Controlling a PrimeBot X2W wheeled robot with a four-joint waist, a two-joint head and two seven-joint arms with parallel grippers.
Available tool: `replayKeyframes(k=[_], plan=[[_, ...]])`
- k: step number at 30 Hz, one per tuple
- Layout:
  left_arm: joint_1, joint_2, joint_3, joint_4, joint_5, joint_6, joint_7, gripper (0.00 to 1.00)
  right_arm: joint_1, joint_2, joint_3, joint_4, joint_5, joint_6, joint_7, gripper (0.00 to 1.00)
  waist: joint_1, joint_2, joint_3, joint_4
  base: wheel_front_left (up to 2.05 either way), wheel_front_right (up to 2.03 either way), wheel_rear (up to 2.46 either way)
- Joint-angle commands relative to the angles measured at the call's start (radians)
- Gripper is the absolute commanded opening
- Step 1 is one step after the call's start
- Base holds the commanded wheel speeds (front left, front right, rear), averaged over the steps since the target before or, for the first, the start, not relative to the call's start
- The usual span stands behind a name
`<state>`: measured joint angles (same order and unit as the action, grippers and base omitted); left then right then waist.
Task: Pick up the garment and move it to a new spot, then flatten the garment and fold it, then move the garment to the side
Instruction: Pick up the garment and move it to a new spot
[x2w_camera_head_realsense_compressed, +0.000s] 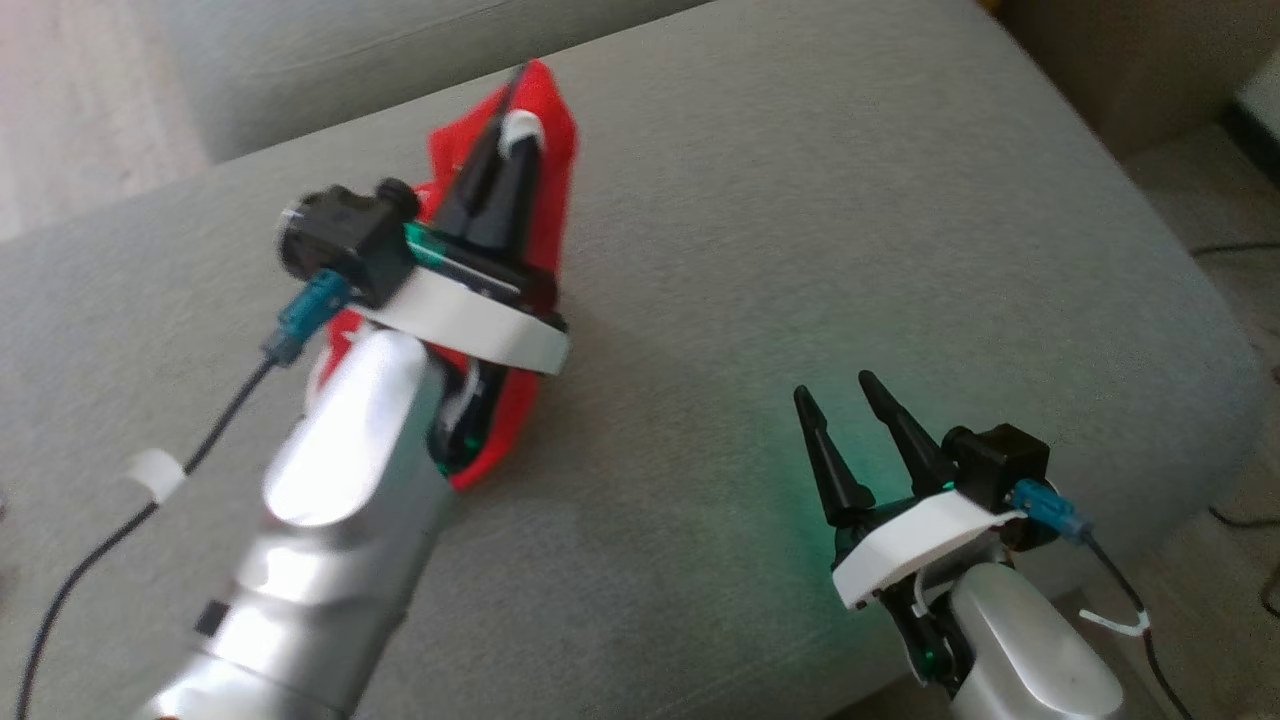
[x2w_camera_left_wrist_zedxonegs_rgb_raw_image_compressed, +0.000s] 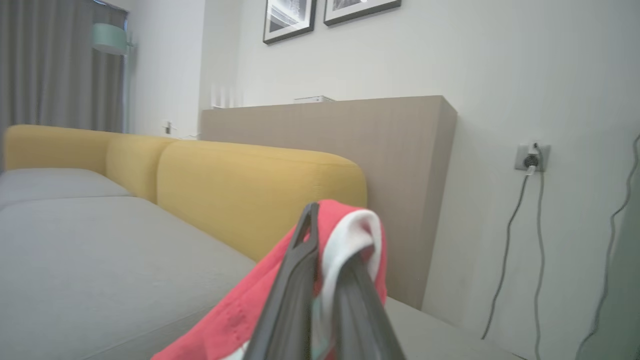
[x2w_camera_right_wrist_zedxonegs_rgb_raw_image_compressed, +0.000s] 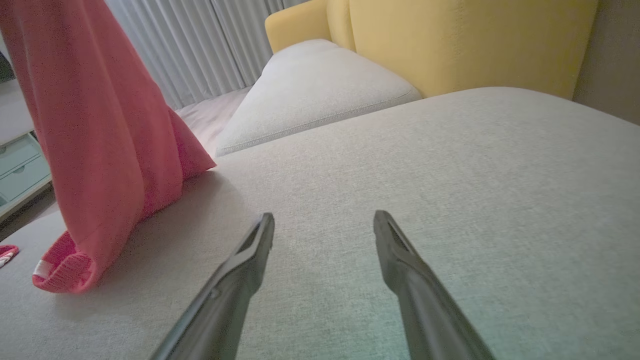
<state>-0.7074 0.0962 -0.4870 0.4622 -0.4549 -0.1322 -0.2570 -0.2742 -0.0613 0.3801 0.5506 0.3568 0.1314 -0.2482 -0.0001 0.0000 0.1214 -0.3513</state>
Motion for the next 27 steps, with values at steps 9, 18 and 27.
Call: replayKeyframes(k=[9,18,27], plan=[[0.106,-0.007,0.019,0.054,-0.004,0.002,-0.005,1.00,0.009,0.011,0.004,-0.024,0.005,-0.001,-0.014,1.00,0.0001,0.0000,-0.035,0.004,0.00,0.00,0.00],[0.329,-0.005,0.155,0.066,0.079,0.010,-0.005,1.00,0.032,0.011,-0.038,-0.020,-0.012,-0.001,-0.014,1.00,0.0001,0.0000,-0.072,0.127,0.00,0.00,0.00],[0.604,-0.027,0.371,-0.016,0.166,0.013,-0.005,1.00,0.064,0.011,-0.099,-0.011,-0.041,-0.001,-0.014,1.00,0.0001,0.0000,-0.109,0.242,0.00,0.00,0.00]])
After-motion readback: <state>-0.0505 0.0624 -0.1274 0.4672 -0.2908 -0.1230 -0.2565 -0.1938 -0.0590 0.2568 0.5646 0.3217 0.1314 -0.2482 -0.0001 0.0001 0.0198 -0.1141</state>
